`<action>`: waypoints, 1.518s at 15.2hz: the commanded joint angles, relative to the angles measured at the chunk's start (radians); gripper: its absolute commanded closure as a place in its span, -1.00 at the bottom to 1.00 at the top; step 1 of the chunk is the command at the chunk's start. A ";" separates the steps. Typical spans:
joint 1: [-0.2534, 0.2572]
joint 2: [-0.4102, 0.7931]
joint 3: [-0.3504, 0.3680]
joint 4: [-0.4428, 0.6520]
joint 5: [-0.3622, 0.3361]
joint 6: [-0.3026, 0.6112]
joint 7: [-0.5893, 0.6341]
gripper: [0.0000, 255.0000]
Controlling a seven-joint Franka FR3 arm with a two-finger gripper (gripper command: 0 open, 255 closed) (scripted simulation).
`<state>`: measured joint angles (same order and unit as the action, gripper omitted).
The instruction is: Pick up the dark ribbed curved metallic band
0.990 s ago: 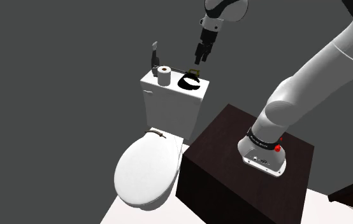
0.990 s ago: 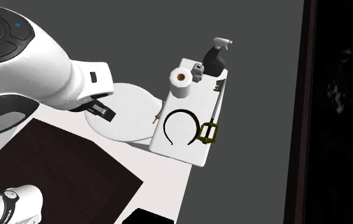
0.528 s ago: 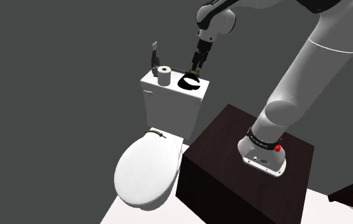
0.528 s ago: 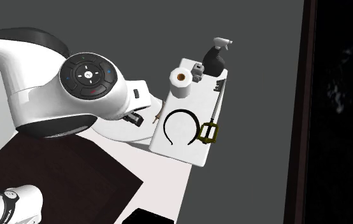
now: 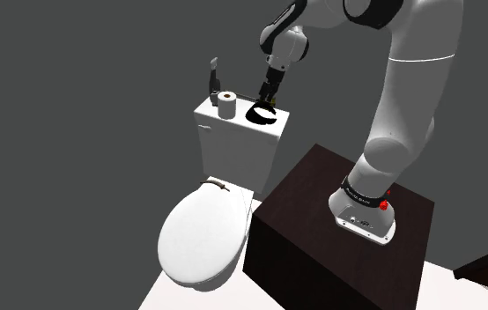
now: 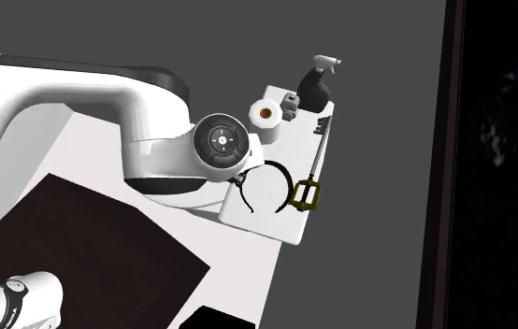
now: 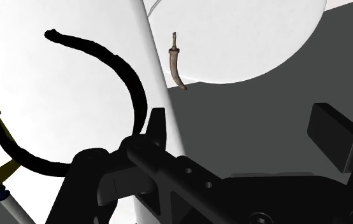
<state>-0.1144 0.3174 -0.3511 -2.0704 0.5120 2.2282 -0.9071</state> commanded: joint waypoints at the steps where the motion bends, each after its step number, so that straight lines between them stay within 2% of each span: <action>1: -0.028 0.088 0.015 0.063 0.050 0.005 -0.044 -1.00; 8: -0.126 0.361 0.072 0.318 0.147 -0.019 -0.120 -1.00; 17: -0.142 0.439 0.097 0.341 0.180 0.031 -0.154 -1.00; 18: -0.143 0.438 0.097 0.339 0.180 0.031 -0.155 1.00; 23: -0.142 0.439 0.097 0.339 0.180 0.031 -0.154 1.00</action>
<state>-0.2566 0.7561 -0.2540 -1.7312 0.6924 2.2595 -1.0615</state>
